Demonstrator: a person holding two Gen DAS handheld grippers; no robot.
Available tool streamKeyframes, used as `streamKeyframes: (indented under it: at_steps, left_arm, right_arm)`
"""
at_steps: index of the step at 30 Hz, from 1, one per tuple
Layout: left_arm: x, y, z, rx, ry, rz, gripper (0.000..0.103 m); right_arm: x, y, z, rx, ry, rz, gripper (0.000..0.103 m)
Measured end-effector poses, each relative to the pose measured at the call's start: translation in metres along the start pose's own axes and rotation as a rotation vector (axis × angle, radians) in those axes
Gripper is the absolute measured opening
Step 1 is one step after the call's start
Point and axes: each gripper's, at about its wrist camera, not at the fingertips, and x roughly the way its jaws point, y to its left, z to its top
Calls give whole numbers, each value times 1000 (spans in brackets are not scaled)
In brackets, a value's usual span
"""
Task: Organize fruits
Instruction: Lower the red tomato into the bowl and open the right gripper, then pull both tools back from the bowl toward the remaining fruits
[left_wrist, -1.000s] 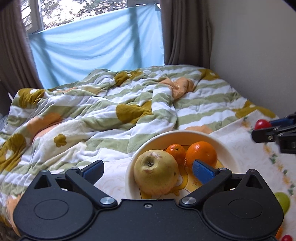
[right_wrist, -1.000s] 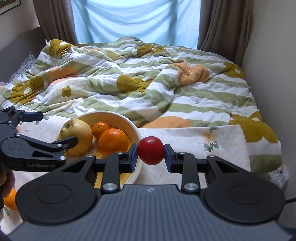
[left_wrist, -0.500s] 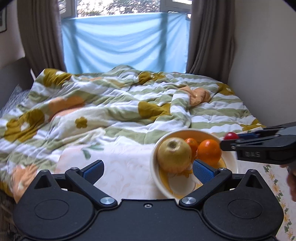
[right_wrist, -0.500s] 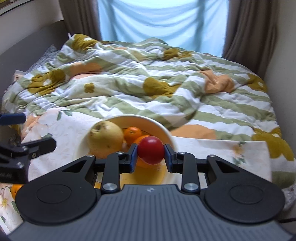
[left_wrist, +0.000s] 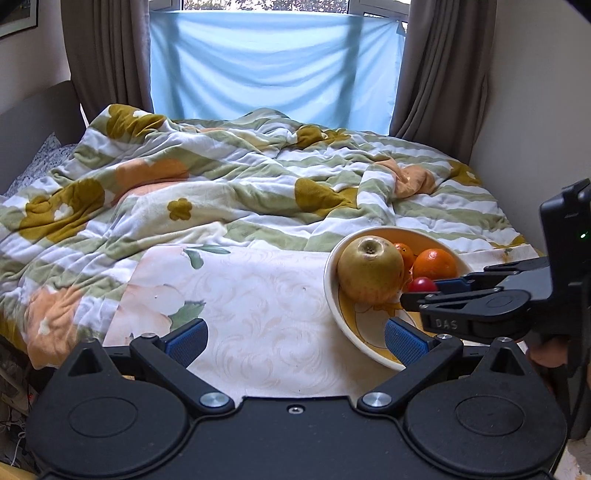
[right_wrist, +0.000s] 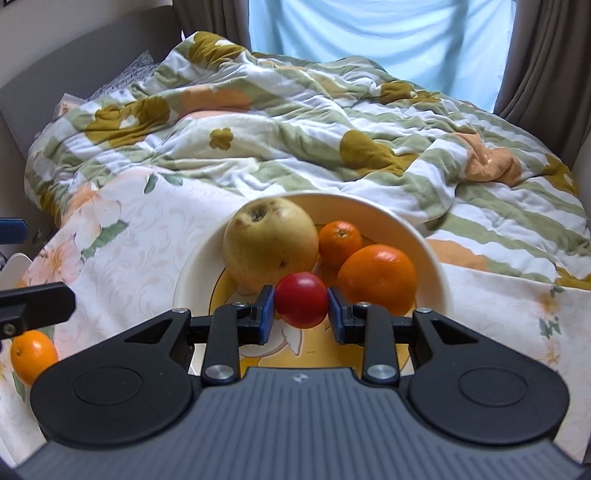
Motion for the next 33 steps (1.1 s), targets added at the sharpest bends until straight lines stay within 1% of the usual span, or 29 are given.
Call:
streamKeyframes:
  at_steps: [4, 6, 7, 8, 9, 10, 11, 13, 18, 21, 27, 33]
  left_arm:
    - [2, 0, -3, 5, 9, -2, 103]
    - [1, -1, -4, 16, 11, 8, 103]
    - [0, -1, -4, 17, 10, 11, 103]
    - [-2, 0, -5, 14, 8, 10, 103]
    - [-4, 0, -5, 9, 6, 10, 103]
    - [-6, 1, -5, 6, 5, 10, 103]
    - [-9, 2, -6, 5, 4, 11, 103]
    - [-13, 1, -8, 5, 3, 16, 103]
    - [-29, -2, -10, 0, -14, 2, 103]
    - [-39, -5, -11, 4, -29, 9, 103]
    - [-69, -9, -13, -11, -72, 3, 103]
    - [-95, -17, -18, -1, -104, 2, 103]
  right_arm:
    - [7, 2, -5, -15, 6, 4, 46]
    - [5, 4, -6, -28, -14, 4, 47]
    - [3, 5, -7, -35, -25, 5, 53]
    - [0, 7, -7, -41, -36, 4, 64]
    - [-4, 7, -8, -44, -47, 0, 70]
    - [-8, 8, -8, -44, -60, -6, 86]
    - [-13, 8, -9, -41, -75, -10, 97]
    - [-23, 8, -11, -33, -97, -1, 103]
    - [-45, 7, -10, -32, -115, -4, 103]
    - [-61, 7, -11, -28, -133, 5, 103]
    - [-99, 2, -15, 1, -143, 5, 103]
    - [-143, -6, -24, 24, -163, -40, 103]
